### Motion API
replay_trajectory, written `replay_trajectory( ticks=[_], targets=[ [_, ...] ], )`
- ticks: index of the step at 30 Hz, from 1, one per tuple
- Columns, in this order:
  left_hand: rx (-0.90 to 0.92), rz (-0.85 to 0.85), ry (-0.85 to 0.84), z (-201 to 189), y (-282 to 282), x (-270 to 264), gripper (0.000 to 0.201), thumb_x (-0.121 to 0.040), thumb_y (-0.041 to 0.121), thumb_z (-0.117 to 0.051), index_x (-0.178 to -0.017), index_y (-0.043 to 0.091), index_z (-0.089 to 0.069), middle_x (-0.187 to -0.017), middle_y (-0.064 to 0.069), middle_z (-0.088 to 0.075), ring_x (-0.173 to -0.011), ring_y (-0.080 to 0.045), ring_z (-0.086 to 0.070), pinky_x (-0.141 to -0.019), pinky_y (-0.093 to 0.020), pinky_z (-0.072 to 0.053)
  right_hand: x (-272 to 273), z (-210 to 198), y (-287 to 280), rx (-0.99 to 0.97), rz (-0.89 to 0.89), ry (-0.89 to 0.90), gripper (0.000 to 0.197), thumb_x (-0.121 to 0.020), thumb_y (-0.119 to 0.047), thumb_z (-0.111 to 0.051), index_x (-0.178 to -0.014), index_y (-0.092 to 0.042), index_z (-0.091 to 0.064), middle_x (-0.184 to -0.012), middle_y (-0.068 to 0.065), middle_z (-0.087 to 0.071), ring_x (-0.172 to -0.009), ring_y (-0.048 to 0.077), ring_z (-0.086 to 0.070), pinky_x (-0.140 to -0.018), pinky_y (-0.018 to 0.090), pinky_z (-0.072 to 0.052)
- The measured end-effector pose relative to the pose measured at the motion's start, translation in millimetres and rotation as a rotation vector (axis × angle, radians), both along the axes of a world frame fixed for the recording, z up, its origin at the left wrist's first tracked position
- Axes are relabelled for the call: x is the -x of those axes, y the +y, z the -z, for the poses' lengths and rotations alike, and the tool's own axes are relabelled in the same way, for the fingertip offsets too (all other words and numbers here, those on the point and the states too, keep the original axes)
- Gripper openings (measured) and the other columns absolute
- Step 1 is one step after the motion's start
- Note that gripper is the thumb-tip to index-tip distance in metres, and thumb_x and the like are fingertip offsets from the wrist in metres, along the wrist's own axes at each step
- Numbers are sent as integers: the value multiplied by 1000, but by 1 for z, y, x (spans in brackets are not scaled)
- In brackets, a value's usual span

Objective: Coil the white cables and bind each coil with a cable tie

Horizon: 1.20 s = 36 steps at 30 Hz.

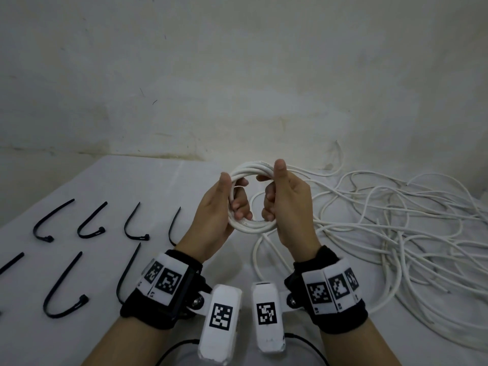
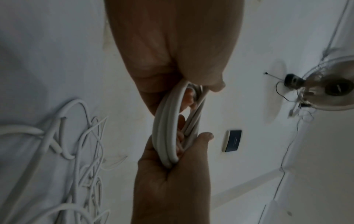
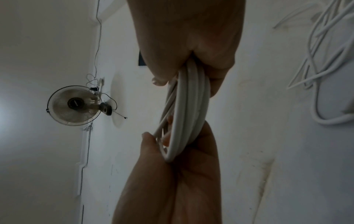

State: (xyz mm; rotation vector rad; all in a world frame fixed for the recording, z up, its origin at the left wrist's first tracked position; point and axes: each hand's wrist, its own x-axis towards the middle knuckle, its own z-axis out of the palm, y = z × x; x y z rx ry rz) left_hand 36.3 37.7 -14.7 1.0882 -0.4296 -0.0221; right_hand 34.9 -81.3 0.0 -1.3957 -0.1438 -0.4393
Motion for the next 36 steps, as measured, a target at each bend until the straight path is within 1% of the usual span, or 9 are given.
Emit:
replay_trajectory(
  ticks=[5,9,11,15,18,23,28,32,36],
  targets=[
    [-122,-181,-45,0,-2,2,39,-97,40,-30,-75,10,-42,-57,2,-39,-45,-10,-37,-52,-24,-46,6,1,5,56,13,15,54,-85,-58,-39,-72,-10,-62,-46,-2,-42,-37,12,-42,-41,23,-40],
    [-138,-208,-28,0,-3,2,36,-102,31,-30,-73,10,-38,-58,2,-40,-45,-12,-39,-51,-25,-48,4,1,4,-45,-17,65,45,-98,-42,-44,-77,-8,-63,-54,2,-34,-42,11,-33,-39,22,-31],
    [-132,-196,-5,0,-6,2,36,-102,29,-31,-72,10,-38,-60,1,-41,-45,-13,-42,-52,-27,-49,5,0,1,-108,-27,60,36,-99,-35,-47,-77,-10,-60,-57,3,-32,-43,10,-28,-38,21,-25],
    [-143,-182,18,-3,-4,4,35,-102,30,-33,-77,8,-45,-68,-3,-45,-45,-14,-49,-53,-31,-53,6,-2,0,-154,-45,10,29,-100,-26,-47,-75,-13,-55,-55,1,-36,-41,9,-27,-37,19,-23],
    [-151,-177,4,-6,-1,6,34,-101,30,-33,-80,7,-48,-67,-5,-45,-45,-15,-48,-54,-33,-54,7,-3,0,-173,-68,10,29,-100,-25,-47,-75,-11,-51,-54,2,-39,-40,10,-27,-37,19,-23],
    [-134,-152,-30,-3,-5,6,38,-103,28,-28,-70,11,-38,-61,3,-46,-46,-12,-43,-54,-31,-52,8,-2,-2,-147,-44,130,41,-98,-37,-45,-74,-6,-57,-48,2,-36,-38,12,-29,-38,21,-27],
    [-185,-138,-13,-3,-6,6,39,-103,29,-30,-70,11,-40,-62,2,-46,-51,-12,-48,-56,-31,-54,5,-1,-3,-210,-42,172,45,-97,-40,-48,-66,-8,-47,-44,-2,-25,-36,10,-22,-36,19,-20],
    [-346,-130,-4,-6,2,4,40,-102,34,-30,-71,13,-45,-65,0,-50,-60,-13,-53,-63,-33,-52,3,1,-4,-217,-17,179,43,-96,-38,-51,-64,-9,-44,-50,1,-28,-37,10,-23,-35,19,-19],
    [-612,-111,-45,-16,17,9,44,-100,42,-29,-87,12,-58,-76,1,-58,-67,-8,-58,-67,-22,-54,1,4,-6,-231,-23,158,43,-96,-36,-51,-63,-10,-43,-50,0,-27,-36,9,-22,-35,18,-18]
  ],
)
